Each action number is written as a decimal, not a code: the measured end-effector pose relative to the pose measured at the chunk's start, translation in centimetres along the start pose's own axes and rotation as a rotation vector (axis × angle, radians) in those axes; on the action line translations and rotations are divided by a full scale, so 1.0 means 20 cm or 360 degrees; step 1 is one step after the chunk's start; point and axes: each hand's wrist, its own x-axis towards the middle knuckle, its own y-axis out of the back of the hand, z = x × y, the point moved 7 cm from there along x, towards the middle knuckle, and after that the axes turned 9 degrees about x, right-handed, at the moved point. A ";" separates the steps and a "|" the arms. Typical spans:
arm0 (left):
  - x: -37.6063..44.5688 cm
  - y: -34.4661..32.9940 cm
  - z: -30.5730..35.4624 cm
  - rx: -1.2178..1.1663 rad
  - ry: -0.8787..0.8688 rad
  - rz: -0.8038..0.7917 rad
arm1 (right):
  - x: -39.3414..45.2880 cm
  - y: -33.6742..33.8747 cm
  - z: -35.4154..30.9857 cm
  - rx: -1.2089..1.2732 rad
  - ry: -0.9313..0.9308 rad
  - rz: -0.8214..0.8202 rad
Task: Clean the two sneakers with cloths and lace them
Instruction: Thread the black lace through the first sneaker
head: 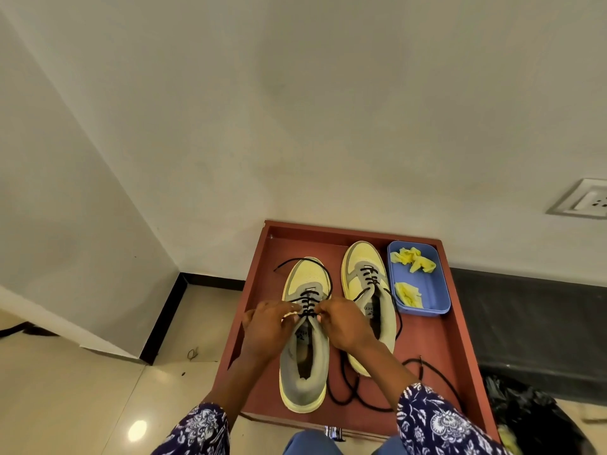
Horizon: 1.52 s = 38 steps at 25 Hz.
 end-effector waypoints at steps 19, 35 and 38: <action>0.01 0.06 0.06 0.0573 0.0026 -0.0123 | -0.05 0.06 -0.04 -0.0603 -0.0064 0.0037; 0.01 -0.06 0.00 0.0293 -0.0016 -0.0458 | -0.06 0.01 -0.01 -0.0556 -0.0201 -0.0412; 0.00 -0.07 0.01 0.0128 -0.0073 -0.0380 | -0.06 -0.02 0.05 -0.0366 -0.0227 -0.0496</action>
